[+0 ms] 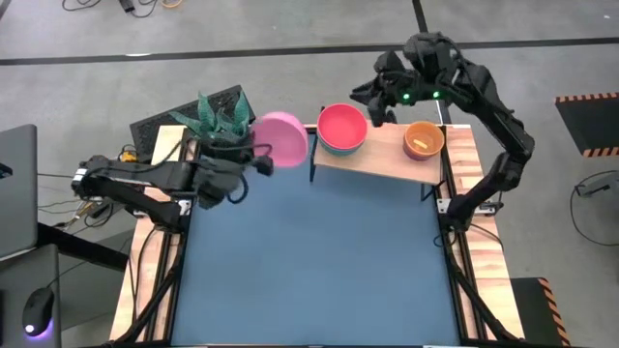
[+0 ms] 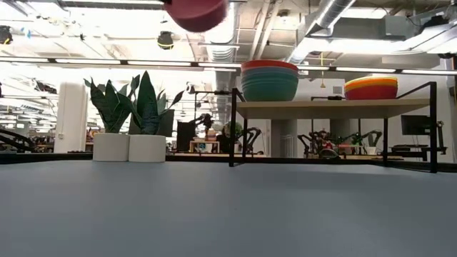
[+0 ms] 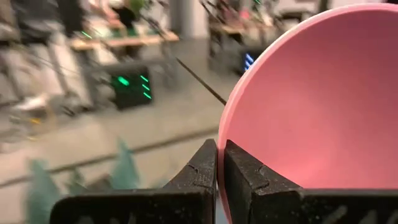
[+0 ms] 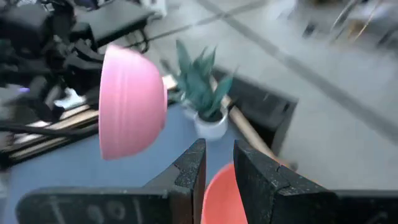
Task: Place and stack bowls onto a shelf
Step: Stack the big pink bowl on top of the big red bowl on the shelf
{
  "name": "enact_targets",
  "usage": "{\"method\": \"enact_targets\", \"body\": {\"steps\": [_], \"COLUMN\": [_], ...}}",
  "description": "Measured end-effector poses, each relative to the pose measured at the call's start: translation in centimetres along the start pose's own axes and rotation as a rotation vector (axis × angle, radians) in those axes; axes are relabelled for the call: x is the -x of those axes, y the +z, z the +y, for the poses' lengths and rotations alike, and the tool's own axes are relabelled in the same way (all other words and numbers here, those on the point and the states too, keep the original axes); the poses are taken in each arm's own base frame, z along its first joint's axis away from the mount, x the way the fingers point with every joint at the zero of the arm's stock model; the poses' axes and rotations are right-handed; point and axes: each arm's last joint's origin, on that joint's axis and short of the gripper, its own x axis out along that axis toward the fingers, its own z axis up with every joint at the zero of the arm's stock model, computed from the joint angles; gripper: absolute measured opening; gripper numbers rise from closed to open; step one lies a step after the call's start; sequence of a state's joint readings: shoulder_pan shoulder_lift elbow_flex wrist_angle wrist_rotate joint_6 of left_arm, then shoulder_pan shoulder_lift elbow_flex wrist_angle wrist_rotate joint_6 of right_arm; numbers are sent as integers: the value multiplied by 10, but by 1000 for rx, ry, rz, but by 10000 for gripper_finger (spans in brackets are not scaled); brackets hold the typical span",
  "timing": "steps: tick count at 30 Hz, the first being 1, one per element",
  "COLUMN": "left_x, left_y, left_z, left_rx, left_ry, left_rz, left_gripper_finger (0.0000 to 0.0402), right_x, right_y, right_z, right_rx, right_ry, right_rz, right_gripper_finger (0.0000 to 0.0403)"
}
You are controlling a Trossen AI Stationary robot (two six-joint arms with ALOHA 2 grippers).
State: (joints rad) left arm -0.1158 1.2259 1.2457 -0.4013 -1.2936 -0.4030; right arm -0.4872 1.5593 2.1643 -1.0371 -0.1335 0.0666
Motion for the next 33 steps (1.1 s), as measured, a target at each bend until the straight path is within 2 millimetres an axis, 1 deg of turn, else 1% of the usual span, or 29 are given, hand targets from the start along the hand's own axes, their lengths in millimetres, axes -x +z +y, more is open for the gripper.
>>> {"method": "enact_targets", "body": {"steps": [3,7,12,17,22,26,30,33], "left_x": [1,-1,-10,-18,-26,-30,-34,-36], "left_y": [13,26,34,42,52,57,61,62], "left_z": [3,2,1,4,8,12,13,14], "left_rx": [-36,-105,-201,-255,-290,-310,-312,-311], "left_ry": [90,136,170,168,160,156,130,122], "left_rz": [-64,-93,-103,-121,-157,-188,-222,-233], "left_gripper_finger": [0,0,0,0,0,0,0,0], "right_x": [-9,-32,-62,-84,-91,-90,-91,-91], "right_y": [6,9,11,9,5,6,7,7], "right_z": [23,50,85,112,125,128,126,123], "right_rx": [108,210,300,355,391,361,296,259], "right_ry": [-95,-234,-298,-372,-444,-480,-482,-483], "right_rz": [-76,-145,-225,-281,-280,-300,-316,-319], "right_gripper_finger": [107,107,107,107,107,108,118,141]}}
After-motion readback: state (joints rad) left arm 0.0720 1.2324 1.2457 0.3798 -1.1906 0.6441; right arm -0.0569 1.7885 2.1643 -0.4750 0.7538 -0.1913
